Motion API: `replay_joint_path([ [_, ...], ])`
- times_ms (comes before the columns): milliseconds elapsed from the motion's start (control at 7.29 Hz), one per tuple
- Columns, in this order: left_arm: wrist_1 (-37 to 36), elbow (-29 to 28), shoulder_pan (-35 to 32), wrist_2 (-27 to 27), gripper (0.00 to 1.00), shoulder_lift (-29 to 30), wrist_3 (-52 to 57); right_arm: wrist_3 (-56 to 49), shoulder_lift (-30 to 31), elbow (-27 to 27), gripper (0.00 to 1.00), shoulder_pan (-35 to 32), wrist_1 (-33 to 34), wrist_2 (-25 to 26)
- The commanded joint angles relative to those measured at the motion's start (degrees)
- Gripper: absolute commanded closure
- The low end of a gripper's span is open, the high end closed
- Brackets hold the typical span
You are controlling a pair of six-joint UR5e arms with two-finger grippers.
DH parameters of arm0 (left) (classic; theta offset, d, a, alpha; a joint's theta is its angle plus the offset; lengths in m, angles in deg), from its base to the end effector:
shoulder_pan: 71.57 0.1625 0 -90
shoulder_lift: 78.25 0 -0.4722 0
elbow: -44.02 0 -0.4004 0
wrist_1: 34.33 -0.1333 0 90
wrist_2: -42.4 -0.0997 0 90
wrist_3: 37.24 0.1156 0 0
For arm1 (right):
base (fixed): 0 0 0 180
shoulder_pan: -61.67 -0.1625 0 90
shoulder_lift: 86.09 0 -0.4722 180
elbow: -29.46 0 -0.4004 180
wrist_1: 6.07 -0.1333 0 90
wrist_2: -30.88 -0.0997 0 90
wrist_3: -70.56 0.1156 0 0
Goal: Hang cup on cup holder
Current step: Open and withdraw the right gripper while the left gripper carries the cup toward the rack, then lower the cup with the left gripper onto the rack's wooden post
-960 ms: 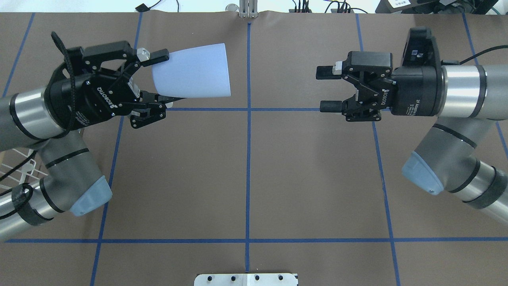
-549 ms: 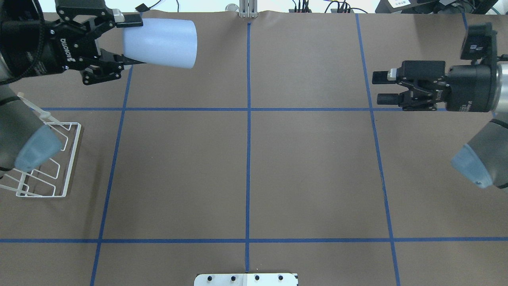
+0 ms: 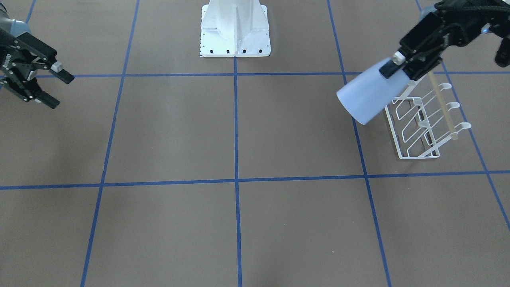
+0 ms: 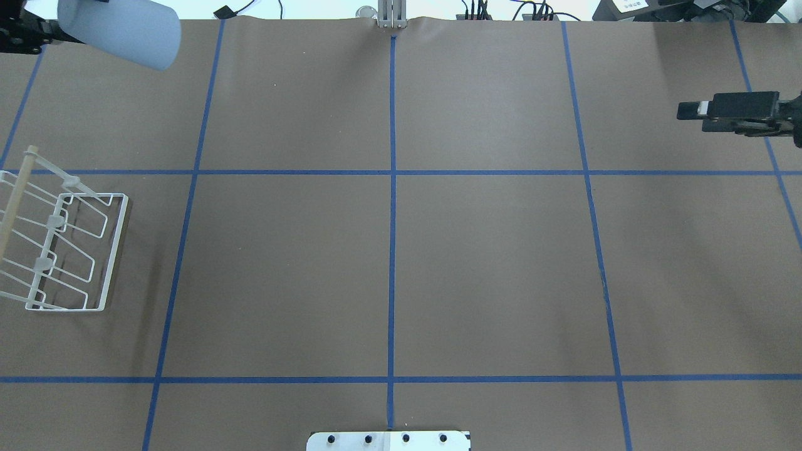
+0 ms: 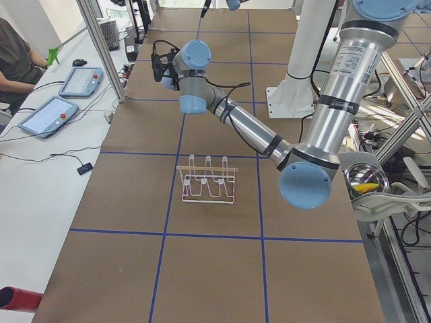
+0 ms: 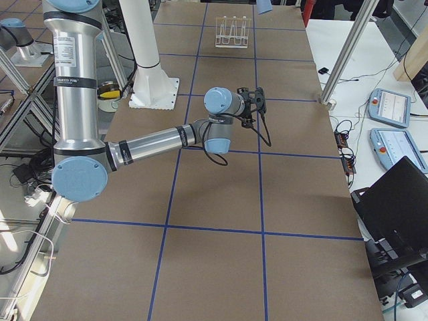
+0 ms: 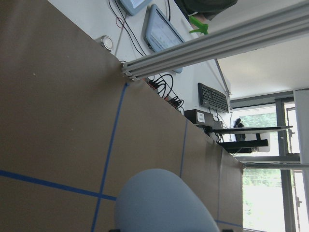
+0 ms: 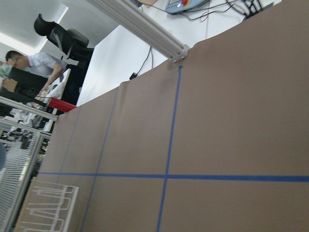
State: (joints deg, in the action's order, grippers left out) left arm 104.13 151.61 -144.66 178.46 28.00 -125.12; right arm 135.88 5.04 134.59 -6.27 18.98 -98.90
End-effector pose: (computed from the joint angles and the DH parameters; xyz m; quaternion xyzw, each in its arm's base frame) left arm 0.1143 -0.5480 0.3048 0.1362 0.6595 -0.1926 0.7137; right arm -0.1274 -0.4722 0.4569 0.2509 -0.6028 0.0665 0.7545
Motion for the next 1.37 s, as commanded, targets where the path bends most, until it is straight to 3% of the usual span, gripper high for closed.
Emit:
replay_joint_path([
  [0,-15.77,1.73,-1.53,0.26,1.0,-1.48,22.23,-25.66,1.68,-0.01,0.0,-4.38,17.32,-0.39],
  [549,-57.13,11.83,0.04,-4.66,1.0,-1.83,47.49,-37.86,1.33,0.17,0.0,-6.76,33.62,-0.21],
  [686,-64.47,12.37,0.4,-4.66,1.0,-1.66,51.72,-41.3,1.33,0.25,0.0,-7.38,36.7,-0.38],
  [1097,-67.01,10.11,2.77,-4.49,1.0,-1.4,52.47,-51.15,0.11,0.78,0.0,-10.54,47.95,-4.42],
  [1234,-66.92,8.96,2.95,-4.4,1.0,-0.61,52.55,-51.79,0.1,0.78,0.0,-10.64,48.16,-4.43],
])
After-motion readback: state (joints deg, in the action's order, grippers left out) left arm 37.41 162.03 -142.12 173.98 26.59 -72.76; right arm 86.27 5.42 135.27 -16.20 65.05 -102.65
